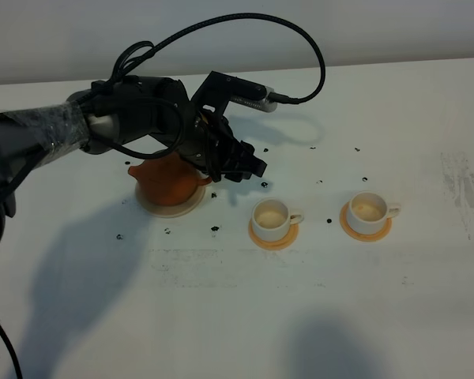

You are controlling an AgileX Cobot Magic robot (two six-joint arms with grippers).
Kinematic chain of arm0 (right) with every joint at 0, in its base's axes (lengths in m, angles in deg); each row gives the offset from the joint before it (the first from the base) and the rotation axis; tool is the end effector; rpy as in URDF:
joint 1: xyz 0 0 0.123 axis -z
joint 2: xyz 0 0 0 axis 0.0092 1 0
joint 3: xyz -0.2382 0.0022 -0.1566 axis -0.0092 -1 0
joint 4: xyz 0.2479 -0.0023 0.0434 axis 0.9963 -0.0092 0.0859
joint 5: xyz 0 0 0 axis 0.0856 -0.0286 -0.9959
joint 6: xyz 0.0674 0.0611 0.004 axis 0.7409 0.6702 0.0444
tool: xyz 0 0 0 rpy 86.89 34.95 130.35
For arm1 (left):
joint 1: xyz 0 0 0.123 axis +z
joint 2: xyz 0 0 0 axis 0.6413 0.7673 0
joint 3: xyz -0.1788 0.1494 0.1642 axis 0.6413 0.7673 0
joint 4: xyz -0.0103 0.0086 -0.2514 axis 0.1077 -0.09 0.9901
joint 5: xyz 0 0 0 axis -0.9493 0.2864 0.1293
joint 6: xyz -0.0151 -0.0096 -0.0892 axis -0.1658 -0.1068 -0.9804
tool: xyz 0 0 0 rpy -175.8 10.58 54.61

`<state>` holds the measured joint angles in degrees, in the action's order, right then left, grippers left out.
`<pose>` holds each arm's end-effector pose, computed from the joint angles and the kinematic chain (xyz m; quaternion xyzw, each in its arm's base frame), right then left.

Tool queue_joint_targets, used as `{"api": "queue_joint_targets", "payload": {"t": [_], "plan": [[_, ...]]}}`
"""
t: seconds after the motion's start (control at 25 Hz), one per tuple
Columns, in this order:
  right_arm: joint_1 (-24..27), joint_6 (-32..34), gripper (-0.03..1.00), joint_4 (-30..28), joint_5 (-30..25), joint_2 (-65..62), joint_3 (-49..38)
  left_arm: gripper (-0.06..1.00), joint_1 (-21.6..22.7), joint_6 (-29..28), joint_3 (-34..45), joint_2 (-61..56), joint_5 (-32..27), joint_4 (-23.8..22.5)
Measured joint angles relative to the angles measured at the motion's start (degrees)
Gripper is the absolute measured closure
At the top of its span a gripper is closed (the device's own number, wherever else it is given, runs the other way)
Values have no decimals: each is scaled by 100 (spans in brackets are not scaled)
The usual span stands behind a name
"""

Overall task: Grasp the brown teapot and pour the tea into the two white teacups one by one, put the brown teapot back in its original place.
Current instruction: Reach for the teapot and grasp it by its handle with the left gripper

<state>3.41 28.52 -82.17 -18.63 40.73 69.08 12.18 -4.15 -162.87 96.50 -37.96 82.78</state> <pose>-0.0044 0.0090 0.2733 0.0126 0.8557 0.0278 0.5165 0.4053 -0.2252 0.1470 0.2559 0.9225 -0.1205 0.2628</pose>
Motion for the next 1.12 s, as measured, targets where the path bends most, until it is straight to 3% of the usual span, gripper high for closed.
{"api": "queue_joint_targets", "payload": {"t": [0.36, 1.12], "plan": [[0, 0, 55, 0, 6, 0, 0, 38, -7, 23, -7, 0, -139, 0], [0, 0, 55, 4, 6, 0, 0, 38, -7, 23, -38, -177, -1127, -66]]}}
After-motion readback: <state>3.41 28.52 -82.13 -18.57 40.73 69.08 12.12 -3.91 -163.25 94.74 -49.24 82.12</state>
